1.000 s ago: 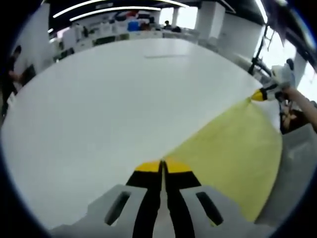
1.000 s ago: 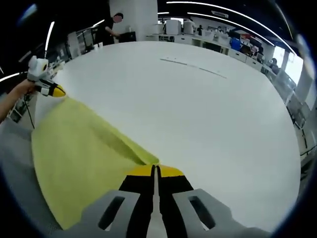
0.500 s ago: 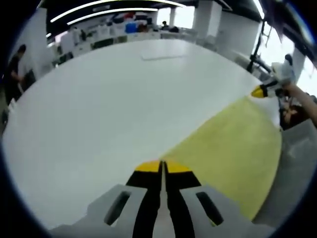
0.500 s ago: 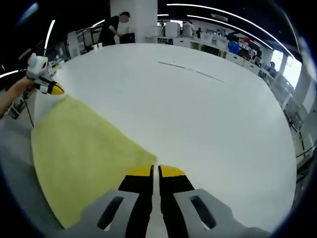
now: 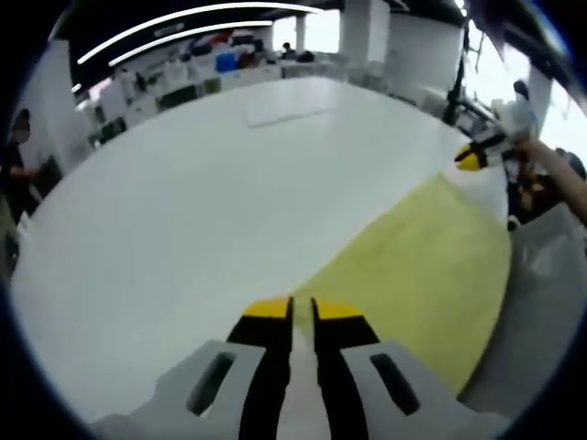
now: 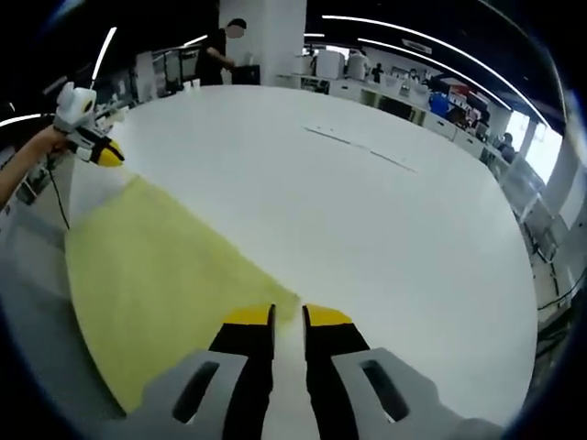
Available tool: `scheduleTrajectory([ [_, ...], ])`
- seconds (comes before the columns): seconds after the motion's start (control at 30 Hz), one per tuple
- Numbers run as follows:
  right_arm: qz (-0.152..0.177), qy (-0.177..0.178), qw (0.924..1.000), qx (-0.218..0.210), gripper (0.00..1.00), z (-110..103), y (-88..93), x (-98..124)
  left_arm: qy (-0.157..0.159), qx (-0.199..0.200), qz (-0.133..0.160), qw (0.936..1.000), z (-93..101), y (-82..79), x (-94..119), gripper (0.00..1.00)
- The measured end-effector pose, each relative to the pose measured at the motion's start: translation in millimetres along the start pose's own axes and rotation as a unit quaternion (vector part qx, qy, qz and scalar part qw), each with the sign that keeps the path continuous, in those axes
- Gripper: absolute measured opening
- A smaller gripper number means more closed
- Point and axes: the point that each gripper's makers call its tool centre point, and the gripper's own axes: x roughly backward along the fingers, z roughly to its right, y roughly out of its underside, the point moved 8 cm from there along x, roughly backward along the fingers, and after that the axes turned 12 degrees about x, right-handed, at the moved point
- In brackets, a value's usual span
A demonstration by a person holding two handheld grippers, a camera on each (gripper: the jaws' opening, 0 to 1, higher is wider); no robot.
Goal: Fold the garment on the visible template until the final outline fits inside the template.
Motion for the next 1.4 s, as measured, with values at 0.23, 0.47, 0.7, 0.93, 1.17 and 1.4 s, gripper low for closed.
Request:
scheduleTrajectory([
  [0.23,0.006,-0.001,1.0000,0.007,0.10,-7.6,1.7,6.7,0.009,-0.006,0.002,0.9999,9.2,2.8,7.9,0.18],
  [0.47,0.017,0.002,0.9998,-0.001,0.01,-12.7,-1.2,20.2,0.021,-0.019,0.008,0.9996,22.1,0.0,22.3,0.24],
  [0.7,0.017,-0.014,0.9996,0.017,0.08,-24.4,-5.9,32.1,0.037,-0.024,0.003,0.9990,35.2,-1.0,35.0,0.29],
  [0.93,0.022,-0.026,0.9988,0.036,0.16,-31.1,-12.8,40.7,0.048,-0.032,-0.011,0.9982,41.5,4.2,40.5,0.33],
  [1.17,0.020,-0.040,0.9975,0.055,0.23,-39.0,-17.2,45.6,0.060,-0.035,-0.022,0.9974,47.3,9.5,48.9,0.36],
  [1.4,0.027,-0.058,0.9952,0.074,0.30,-48.4,-24.9,51.3,0.062,-0.041,-0.026,0.9969,51.3,11.6,56.1,0.41],
])
